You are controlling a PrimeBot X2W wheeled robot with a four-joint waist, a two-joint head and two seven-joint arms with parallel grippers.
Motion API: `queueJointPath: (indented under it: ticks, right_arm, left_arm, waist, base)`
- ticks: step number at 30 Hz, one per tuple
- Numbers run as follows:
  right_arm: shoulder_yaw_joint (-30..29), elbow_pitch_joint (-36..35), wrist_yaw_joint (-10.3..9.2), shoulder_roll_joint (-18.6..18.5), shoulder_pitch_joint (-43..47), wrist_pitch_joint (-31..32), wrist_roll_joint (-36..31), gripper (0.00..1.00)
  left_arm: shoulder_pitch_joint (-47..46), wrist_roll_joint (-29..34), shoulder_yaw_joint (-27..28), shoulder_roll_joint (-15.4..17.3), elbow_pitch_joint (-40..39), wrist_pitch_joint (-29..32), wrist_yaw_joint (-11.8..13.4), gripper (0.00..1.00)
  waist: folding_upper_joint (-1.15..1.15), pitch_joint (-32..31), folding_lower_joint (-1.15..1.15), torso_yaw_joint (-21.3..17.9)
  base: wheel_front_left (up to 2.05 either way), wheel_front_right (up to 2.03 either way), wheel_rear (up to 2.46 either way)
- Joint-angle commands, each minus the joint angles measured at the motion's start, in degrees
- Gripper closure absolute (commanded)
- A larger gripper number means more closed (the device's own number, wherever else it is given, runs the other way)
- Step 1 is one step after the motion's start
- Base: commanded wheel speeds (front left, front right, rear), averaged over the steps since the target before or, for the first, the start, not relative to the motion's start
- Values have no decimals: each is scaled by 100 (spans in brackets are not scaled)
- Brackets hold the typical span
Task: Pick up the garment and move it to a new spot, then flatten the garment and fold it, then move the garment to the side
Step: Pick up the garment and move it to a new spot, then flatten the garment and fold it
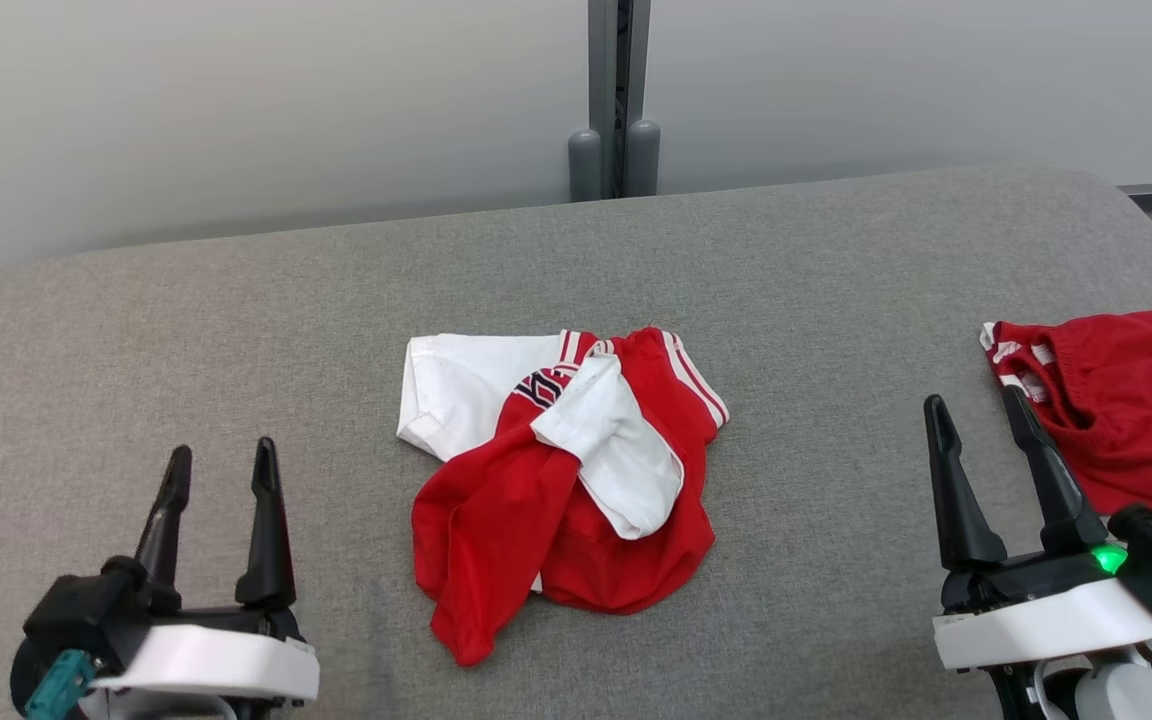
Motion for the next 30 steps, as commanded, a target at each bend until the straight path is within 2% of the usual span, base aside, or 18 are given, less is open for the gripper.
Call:
queueJointPath:
  ticks: [1, 7, 17, 30]
  right_arm:
    - [-16, 10, 1, 5, 66, 1, -10, 0]
    - [30, 36, 1, -17, 43, 1, -54, 0]
    - [98, 59, 1, -62, 70, 1, -45, 0]
    - [161, 75, 1, -93, 64, 0, -60, 0]
  left_arm:
    - [139, 115, 92, -111, -49, -24, -86, 0]
    - [225, 449, 360, -493, 27, -25, -425, 0]
    - [248, 793, 686, -871, 229, -26, -833, 0]
    - [223, 1014, 876, -1084, 429, -26, -1097, 0]
  waist:
    - [0, 8, 0, 10]
    - [0, -23, 0, 59]
    - [0, -96, 0, 88]
    - [0, -172, 0, 214]
  base:
    - [0, 0, 0]
    - [0, 0, 0]
    - [0, 0, 0]
    - [0, 0, 0]
